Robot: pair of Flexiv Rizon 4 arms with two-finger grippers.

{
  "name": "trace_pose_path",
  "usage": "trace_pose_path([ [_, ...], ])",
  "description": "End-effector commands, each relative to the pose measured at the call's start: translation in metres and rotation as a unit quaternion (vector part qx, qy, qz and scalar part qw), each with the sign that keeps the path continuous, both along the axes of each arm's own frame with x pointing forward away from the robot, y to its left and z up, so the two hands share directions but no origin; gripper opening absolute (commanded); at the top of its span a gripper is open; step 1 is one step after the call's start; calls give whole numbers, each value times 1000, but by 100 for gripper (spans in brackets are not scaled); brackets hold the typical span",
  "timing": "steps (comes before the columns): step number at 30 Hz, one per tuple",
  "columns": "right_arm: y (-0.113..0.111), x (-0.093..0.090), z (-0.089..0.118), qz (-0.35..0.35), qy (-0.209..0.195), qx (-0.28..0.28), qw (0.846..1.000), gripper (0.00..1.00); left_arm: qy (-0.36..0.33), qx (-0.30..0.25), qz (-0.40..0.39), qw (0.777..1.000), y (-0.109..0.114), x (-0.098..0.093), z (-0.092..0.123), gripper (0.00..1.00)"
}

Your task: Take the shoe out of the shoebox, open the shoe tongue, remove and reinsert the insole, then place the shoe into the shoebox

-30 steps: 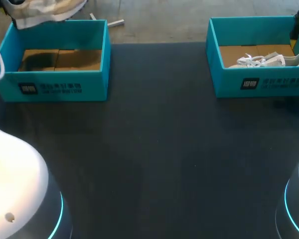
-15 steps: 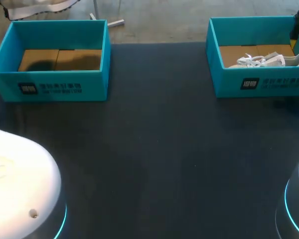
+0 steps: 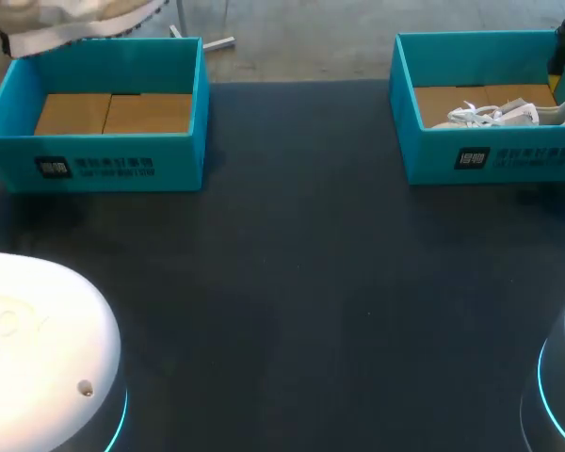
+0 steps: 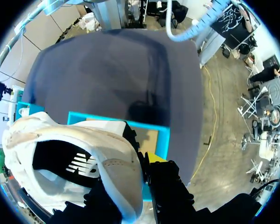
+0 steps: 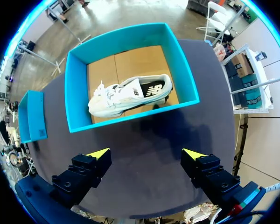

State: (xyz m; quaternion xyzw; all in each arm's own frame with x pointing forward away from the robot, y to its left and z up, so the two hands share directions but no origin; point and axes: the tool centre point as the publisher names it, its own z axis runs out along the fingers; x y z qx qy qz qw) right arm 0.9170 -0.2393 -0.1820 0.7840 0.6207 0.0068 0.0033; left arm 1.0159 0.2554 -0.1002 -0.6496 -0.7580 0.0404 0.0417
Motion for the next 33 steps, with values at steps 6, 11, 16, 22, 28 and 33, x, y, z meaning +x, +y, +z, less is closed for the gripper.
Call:
trace_pose_path([
  [6, 0, 0, 0, 0, -1, 0, 1000, 100, -129, 21, -15, 991, -27, -115, 5, 0],
  [11, 0, 0, 0, 0, -1, 0, 1000, 100, -129, 21, -15, 991, -27, -115, 5, 0],
  [16, 0, 0, 0, 0, -1, 0, 1000, 100, -129, 21, -15, 991, -27, -115, 5, 0],
  [22, 0, 0, 0, 0, -1, 0, 1000, 100, -127, 24, -25, 991, -33, -135, 4, 0],
  [28, 0, 0, 0, 0, -1, 0, 1000, 100, -106, 25, -57, 992, -58, -193, 2, 0],
  [33, 0, 0, 0, 0, -1, 0, 1000, 100, -103, 26, -69, 992, -73, -225, 3, 0],
])
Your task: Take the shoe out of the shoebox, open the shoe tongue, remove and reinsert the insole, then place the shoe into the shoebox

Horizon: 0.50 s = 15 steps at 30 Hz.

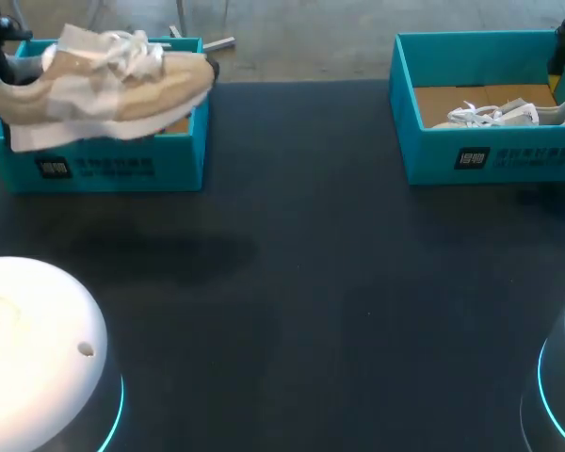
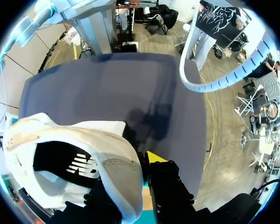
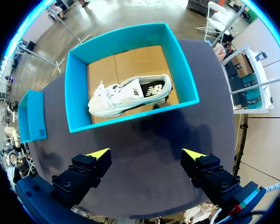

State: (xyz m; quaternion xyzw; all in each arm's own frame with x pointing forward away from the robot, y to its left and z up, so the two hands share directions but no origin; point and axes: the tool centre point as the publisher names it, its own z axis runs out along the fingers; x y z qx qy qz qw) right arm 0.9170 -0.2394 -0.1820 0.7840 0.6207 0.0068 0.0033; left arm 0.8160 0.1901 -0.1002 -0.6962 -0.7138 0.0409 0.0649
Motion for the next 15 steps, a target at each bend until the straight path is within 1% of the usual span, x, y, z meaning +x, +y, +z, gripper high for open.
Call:
trace_pose_path([
  [1, 0, 0, 0, 0, -1, 0, 1000, 100, -122, 8, -6, 993, -11, -30, 3, 0],
  [7, 0, 0, 0, 0, -1, 0, 1000, 100, -110, 4, -19, 994, -30, -54, -4, 0],
  [9, 0, 0, 0, 0, -1, 0, 1000, 100, -100, -2, -21, 995, -36, -60, -8, 0],
  [15, 0, 0, 0, 0, -1, 0, 1000, 100, -97, 4, -25, 995, -55, -74, -17, 0],
])
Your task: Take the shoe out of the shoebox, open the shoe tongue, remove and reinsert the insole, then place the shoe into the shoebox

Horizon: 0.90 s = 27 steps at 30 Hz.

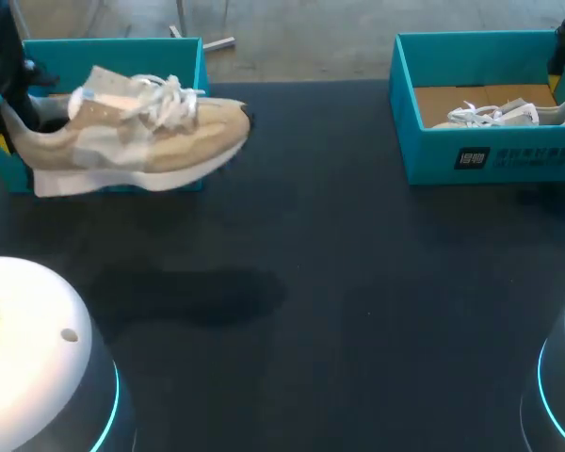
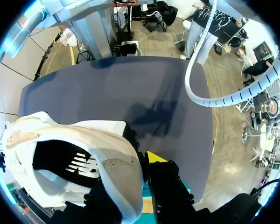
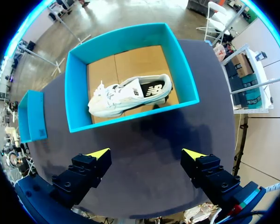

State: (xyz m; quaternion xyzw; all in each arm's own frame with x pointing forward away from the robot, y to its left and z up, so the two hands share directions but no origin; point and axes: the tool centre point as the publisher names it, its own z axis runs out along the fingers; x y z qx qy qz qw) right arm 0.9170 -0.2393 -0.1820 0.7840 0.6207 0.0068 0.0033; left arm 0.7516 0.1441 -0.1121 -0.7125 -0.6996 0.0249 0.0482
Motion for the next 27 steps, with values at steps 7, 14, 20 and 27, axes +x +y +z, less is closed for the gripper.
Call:
trace_pose_path([
  [7, 0, 0, 0, 0, -1, 0, 1000, 100, -69, 7, -10, 998, -27, -19, -11, 0],
  [14, 0, 0, 0, 0, -1, 0, 1000, 100, -62, 16, -14, 998, -42, -19, -17, 0],
  [20, 0, 0, 0, 0, -1, 0, 1000, 100, -55, 16, -21, 998, -56, -20, -21, 0],
  [27, 0, 0, 0, 0, -1, 0, 1000, 100, -44, 23, -28, 998, -75, -21, -30, 0],
])
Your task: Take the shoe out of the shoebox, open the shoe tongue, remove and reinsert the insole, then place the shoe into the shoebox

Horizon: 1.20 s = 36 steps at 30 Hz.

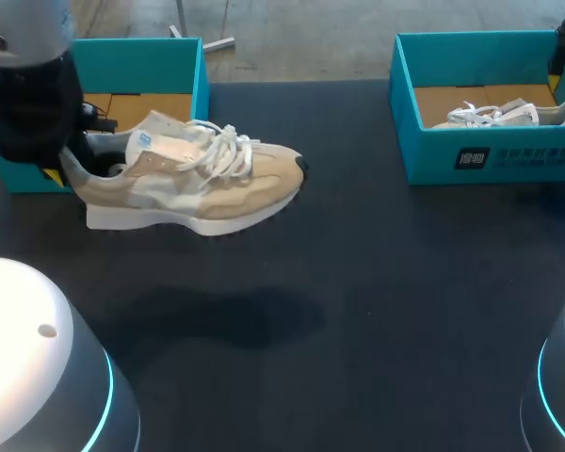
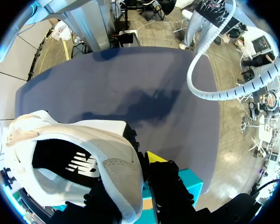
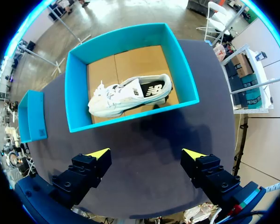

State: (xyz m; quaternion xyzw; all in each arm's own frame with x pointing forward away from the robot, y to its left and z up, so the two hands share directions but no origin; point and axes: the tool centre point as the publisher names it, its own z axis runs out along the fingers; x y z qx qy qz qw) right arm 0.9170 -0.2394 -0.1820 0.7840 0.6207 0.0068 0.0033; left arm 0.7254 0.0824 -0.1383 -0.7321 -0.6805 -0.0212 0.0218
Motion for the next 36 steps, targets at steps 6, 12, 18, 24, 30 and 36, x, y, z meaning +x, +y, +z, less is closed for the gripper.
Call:
trace_pose_path([
  [6, 0, 0, 0, 0, -1, 0, 1000, 100, 17, 24, -4, 1000, -32, 1, -20, 0],
  [12, 0, 0, 0, 0, -1, 0, 1000, 100, 29, 36, -17, 999, -48, -12, -39, 0],
  [18, 0, 0, 0, 0, -1, 0, 1000, 100, 37, 41, -17, 998, -53, -19, -46, 0],
  [24, 0, 0, 0, 0, -1, 0, 1000, 100, 37, 41, -17, 998, -53, -19, -46, 0],
  [30, 0, 0, 0, 0, -1, 0, 1000, 100, 37, 41, -17, 998, -53, -19, -46, 0],
  [36, 0, 0, 0, 0, -1, 0, 1000, 100, 47, 42, -18, 998, -61, -30, -59, 0],
])
